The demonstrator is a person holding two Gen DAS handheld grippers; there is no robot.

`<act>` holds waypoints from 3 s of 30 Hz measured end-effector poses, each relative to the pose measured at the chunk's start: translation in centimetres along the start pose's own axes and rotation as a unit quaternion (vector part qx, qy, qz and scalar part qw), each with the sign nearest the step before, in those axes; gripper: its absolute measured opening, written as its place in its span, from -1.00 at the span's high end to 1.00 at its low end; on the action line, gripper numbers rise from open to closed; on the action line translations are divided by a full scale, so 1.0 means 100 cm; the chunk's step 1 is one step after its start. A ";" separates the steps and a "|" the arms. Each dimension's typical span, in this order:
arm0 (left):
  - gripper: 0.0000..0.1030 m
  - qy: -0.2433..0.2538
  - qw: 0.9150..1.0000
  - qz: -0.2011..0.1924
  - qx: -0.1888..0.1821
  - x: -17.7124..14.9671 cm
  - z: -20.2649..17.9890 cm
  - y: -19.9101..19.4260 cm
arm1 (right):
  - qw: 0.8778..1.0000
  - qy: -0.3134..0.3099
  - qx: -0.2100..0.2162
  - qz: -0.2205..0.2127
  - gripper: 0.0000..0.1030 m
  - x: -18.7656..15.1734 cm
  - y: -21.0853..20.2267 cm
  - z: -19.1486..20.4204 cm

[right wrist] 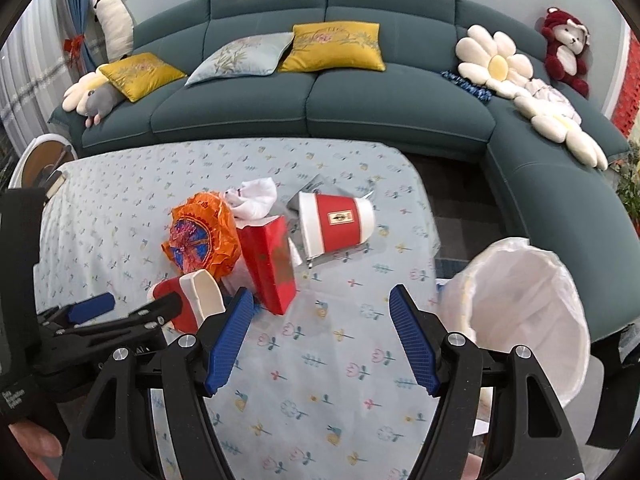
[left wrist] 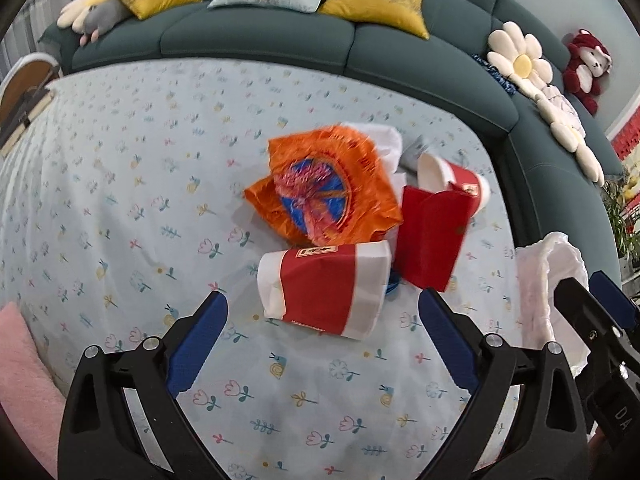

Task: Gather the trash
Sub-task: 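Move both open tools back over the remaining trash on the table, then grasp the red-white paper cup with the left tool while the right grasps the red box, then carry cup and box over the wastebasket and open both tools to drop them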

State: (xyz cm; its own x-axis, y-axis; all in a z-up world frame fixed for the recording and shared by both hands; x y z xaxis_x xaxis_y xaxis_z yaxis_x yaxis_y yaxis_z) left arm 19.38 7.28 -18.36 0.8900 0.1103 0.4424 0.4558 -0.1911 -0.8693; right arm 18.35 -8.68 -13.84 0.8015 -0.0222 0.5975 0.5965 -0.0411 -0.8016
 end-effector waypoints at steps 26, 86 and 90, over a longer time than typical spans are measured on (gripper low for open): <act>-0.57 0.020 0.999 0.032 0.000 0.010 0.012 0.042 | 0.996 -0.012 0.049 0.071 0.59 0.016 0.097 0.045; -0.61 0.208 0.963 -0.048 -0.168 -0.009 -0.338 -0.075 | 0.982 0.148 -0.078 -0.087 0.66 -0.001 -0.100 -0.276; -0.78 0.192 0.968 -0.050 -0.156 -0.004 -0.333 -0.066 | 0.981 0.152 -0.081 -0.088 0.56 0.001 -0.095 -0.279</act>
State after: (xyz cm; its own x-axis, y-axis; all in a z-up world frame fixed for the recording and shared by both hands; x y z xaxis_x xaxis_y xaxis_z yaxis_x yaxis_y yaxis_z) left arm 16.35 -23.97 -5.45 0.7519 -0.2162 0.6228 0.4684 -0.4897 -0.7354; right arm 11.60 -36.12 -5.57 0.6219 -0.2956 0.7252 0.6909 -0.2287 -0.6858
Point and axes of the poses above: each gripper's, at about its wrist camera, not at the fingertips, and y roughly the way its jaws point, z to its left, x to its top, the point moved 6 cm from there along y, roughly the way its jaws point, and after that the axes turned 3 degrees about -x, right-handed, at the moved point
